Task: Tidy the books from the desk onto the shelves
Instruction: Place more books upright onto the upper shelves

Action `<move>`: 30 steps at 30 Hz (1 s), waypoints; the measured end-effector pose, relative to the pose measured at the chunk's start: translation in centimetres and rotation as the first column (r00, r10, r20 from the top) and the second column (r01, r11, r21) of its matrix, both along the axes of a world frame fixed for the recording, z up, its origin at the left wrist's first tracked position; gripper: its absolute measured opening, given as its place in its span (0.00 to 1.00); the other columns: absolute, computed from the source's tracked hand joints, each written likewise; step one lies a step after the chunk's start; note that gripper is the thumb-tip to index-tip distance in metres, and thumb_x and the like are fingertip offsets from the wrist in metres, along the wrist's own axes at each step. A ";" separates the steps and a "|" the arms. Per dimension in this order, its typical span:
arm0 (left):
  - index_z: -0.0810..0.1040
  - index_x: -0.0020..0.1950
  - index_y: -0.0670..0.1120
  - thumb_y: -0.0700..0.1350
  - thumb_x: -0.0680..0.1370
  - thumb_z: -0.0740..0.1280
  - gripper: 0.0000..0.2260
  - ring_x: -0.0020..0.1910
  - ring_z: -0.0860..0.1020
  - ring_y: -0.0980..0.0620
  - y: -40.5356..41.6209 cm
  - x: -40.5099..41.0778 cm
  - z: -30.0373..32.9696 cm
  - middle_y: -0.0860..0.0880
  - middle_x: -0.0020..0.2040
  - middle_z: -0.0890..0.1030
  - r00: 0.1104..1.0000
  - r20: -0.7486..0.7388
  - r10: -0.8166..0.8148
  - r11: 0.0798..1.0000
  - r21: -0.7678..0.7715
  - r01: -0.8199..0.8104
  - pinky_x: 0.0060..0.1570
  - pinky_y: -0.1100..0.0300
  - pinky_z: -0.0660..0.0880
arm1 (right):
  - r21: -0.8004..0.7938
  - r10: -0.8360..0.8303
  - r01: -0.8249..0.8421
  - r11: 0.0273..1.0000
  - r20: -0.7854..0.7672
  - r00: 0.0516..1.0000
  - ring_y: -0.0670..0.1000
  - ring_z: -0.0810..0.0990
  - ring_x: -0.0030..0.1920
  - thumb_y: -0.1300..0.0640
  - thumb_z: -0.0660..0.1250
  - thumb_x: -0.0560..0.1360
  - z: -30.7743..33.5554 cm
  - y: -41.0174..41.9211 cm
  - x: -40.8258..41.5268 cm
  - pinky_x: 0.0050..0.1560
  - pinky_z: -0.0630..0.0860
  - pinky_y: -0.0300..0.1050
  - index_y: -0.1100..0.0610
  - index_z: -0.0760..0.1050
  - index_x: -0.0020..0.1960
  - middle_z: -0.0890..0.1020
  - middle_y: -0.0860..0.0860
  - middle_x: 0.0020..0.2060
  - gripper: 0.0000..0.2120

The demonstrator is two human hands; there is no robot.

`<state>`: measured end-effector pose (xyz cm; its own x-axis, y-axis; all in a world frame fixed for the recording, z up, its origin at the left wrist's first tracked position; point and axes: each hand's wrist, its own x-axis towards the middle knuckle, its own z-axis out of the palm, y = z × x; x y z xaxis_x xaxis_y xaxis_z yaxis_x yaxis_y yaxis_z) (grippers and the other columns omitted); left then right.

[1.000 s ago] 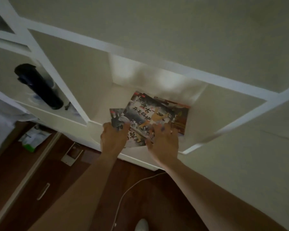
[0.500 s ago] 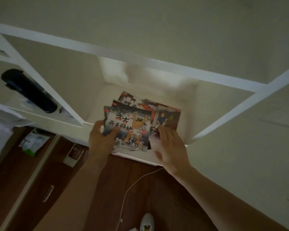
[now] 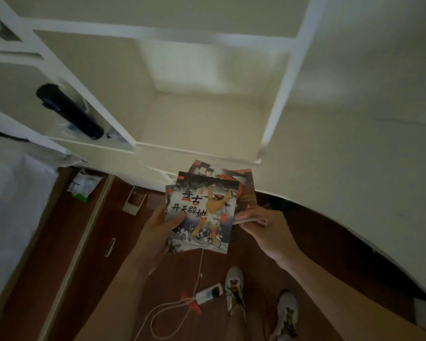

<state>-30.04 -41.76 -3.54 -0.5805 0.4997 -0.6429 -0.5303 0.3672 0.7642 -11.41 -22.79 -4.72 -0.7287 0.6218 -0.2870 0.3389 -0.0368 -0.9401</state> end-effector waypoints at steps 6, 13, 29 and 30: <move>0.78 0.64 0.43 0.37 0.79 0.70 0.14 0.59 0.83 0.36 2.9 9.6 2.0 0.40 0.58 0.85 0.991 -0.047 -0.124 0.992 -0.015 0.123 0.63 0.35 0.76 | -0.262 -0.011 0.019 0.965 0.030 0.999 0.52 0.83 0.52 0.55 0.69 0.69 3.8 1.0 12.1 0.54 0.78 0.46 0.55 0.86 0.46 0.85 0.53 0.48 0.09; 0.78 0.64 0.44 0.33 0.78 0.71 0.16 0.49 0.86 0.44 15.8 20.5 5.6 0.42 0.54 0.87 0.937 -0.147 -0.315 0.939 0.094 0.331 0.42 0.56 0.83 | -0.127 -0.390 0.382 0.915 -0.041 0.920 0.41 0.82 0.56 0.66 0.79 0.68 6.6 8.1 22.9 0.51 0.79 0.33 0.52 0.51 0.73 0.80 0.49 0.59 0.46; 0.78 0.66 0.46 0.39 0.79 0.72 0.17 0.60 0.80 0.57 32.8 30.1 2.2 0.51 0.60 0.82 0.568 -0.611 -0.551 0.748 -0.059 0.661 0.63 0.57 0.77 | -0.018 -0.545 0.545 0.838 -0.070 0.835 0.39 0.81 0.42 0.76 0.65 0.76 5.1 21.0 32.6 0.44 0.77 0.29 0.65 0.77 0.54 0.80 0.52 0.46 0.11; 0.78 0.65 0.50 0.41 0.76 0.74 0.19 0.64 0.79 0.50 33.0 30.0 1.6 0.49 0.62 0.81 0.548 -0.663 -0.509 0.763 -0.053 0.644 0.65 0.50 0.75 | -0.034 -0.537 0.536 0.844 -0.080 0.840 0.40 0.80 0.41 0.77 0.65 0.76 4.7 21.1 32.6 0.43 0.77 0.30 0.67 0.77 0.53 0.80 0.54 0.44 0.09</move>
<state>-0.01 -8.78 -1.91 -0.3389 0.9330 -0.1212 0.3533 0.2456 0.9027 21.23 -1.74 0.03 -0.3038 0.9197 -0.2487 0.1843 -0.1993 -0.9624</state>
